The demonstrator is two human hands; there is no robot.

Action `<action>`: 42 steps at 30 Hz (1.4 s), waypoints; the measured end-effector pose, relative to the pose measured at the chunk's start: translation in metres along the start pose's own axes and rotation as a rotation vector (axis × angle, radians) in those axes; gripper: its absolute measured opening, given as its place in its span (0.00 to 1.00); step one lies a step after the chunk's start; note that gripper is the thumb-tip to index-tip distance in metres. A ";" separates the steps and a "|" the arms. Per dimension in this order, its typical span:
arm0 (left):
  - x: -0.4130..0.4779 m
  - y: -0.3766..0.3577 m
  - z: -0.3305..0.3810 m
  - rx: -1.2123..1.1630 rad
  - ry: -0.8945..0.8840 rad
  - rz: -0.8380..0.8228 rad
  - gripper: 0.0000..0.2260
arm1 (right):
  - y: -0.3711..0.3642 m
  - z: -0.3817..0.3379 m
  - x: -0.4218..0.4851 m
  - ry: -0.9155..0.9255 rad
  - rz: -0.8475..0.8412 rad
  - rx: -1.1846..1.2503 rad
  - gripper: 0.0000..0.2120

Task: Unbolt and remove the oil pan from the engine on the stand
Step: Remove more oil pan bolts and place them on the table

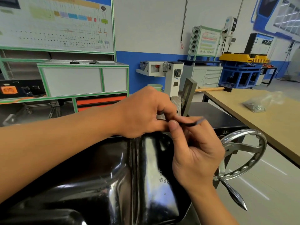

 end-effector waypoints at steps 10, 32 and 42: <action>-0.003 -0.009 -0.003 -0.086 0.008 -0.142 0.12 | 0.002 0.000 0.000 -0.016 -0.005 -0.006 0.06; -0.002 -0.001 0.010 -0.020 -0.030 -0.047 0.08 | 0.001 -0.005 -0.003 -0.011 0.010 0.014 0.06; -0.002 0.008 0.005 0.052 0.035 0.100 0.13 | -0.001 -0.004 -0.003 -0.035 0.012 0.013 0.05</action>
Point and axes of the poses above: each hand's wrist, its own x-axis towards the middle knuckle, its own y-axis out of the back of the hand, z = x × y, the point moved 9 cm from there along x, towards the middle knuckle, and after that the axes turned 9 degrees about x, right-handed, at the moved point
